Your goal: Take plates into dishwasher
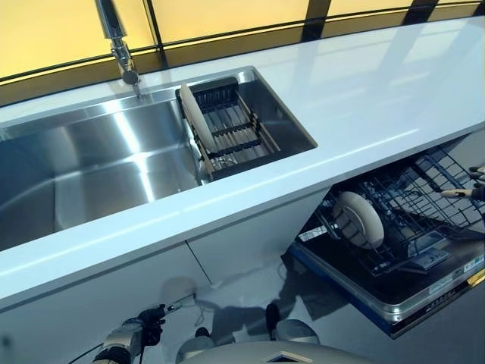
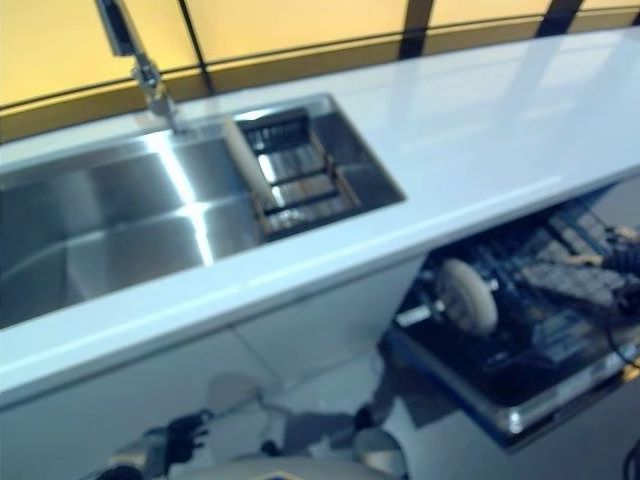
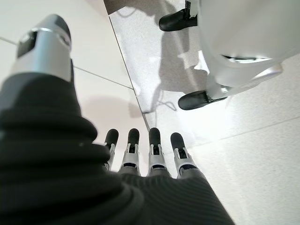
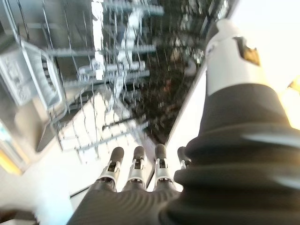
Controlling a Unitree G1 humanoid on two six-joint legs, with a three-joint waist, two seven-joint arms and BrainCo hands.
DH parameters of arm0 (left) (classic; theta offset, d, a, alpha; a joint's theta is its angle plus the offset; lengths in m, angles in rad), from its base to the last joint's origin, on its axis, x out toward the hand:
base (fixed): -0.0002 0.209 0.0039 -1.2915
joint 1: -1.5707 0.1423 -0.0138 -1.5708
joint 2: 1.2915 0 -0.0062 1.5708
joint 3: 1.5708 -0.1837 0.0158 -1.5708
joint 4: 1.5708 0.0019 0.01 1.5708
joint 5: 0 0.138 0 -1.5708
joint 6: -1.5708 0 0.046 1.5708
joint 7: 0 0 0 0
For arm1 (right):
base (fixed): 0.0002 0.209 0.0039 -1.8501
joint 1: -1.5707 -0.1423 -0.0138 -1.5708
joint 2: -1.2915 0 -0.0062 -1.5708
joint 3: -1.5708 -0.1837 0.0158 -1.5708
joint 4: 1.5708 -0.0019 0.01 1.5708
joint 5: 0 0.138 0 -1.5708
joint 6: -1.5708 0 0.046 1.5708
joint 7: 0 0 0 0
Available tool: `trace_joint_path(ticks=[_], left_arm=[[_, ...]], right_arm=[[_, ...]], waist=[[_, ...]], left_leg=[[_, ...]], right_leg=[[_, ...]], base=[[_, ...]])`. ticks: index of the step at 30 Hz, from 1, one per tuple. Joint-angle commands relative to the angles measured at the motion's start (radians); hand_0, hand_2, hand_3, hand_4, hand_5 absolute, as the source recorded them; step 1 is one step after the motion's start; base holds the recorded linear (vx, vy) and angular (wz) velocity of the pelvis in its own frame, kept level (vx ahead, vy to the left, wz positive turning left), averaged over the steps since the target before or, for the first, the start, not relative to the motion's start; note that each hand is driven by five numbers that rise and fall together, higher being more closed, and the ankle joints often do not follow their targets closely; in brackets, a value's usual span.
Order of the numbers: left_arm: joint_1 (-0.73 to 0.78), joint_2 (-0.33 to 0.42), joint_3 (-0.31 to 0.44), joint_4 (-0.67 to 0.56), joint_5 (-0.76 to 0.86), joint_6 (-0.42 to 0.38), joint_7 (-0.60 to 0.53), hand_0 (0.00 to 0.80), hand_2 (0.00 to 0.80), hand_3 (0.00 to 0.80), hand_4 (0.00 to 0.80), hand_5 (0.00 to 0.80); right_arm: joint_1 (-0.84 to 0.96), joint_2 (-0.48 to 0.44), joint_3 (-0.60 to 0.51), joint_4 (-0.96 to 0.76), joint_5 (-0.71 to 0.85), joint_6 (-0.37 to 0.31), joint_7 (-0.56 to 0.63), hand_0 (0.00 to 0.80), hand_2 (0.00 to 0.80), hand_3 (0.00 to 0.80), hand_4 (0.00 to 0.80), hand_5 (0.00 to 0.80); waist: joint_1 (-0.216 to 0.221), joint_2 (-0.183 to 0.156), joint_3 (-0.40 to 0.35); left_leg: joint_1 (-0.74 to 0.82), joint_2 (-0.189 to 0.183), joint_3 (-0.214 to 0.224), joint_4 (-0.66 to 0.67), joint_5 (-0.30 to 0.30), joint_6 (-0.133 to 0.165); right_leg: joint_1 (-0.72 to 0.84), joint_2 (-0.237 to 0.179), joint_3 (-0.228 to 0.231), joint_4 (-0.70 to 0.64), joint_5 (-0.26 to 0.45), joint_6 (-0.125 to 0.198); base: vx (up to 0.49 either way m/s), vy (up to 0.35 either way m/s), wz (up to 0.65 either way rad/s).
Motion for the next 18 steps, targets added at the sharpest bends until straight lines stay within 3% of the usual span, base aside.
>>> trace_joint_path(ticks=[1,6,11,18], left_arm=[[-0.033,0.032,-0.025,0.068,0.014,-0.043,0.000,0.000,0.000,0.000,0.000,0.000],[-0.034,0.027,-0.042,0.077,0.003,-0.051,0.014,0.000,0.000,0.000,0.000,0.000],[-0.032,0.022,-0.061,0.073,-0.009,-0.045,0.034,0.000,0.000,0.000,0.000,0.000],[-0.033,0.018,-0.080,0.067,-0.027,-0.031,0.045,0.000,0.000,0.000,0.000,0.000]], right_arm=[[-0.070,-0.056,-0.032,-0.047,0.075,0.008,-0.060,0.000,0.000,0.000,0.000,0.000],[-0.141,-0.098,-0.042,-0.083,0.164,0.053,-0.146,0.000,0.000,0.000,0.000,0.000],[-0.254,-0.145,-0.014,-0.127,0.192,0.054,-0.261,0.000,0.000,0.000,0.000,0.000],[-0.460,-0.153,0.110,-0.147,0.270,0.095,-0.338,0.000,0.000,0.000,0.000,0.000]], waist=[[0.014,-0.062,-0.030],[0.016,-0.066,-0.034],[0.029,-0.067,-0.043],[0.062,-0.069,-0.052]], left_leg=[[0.010,-0.051,-0.028,0.014,-0.055,0.072],[0.012,-0.051,-0.033,0.013,-0.056,0.071],[0.007,-0.056,-0.047,0.011,-0.056,0.069],[0.000,-0.061,-0.066,0.010,-0.055,0.066]], right_leg=[[0.009,0.001,-0.016,0.034,-0.012,0.049],[0.014,0.004,-0.013,0.031,-0.015,0.045],[0.019,0.004,-0.020,0.027,-0.019,0.043],[0.030,-0.004,-0.042,0.019,-0.025,0.039]], base=[[-0.002,0.000,-0.07],[0.000,0.000,-0.04],[0.000,0.000,0.00],[0.000,0.000,0.00]])
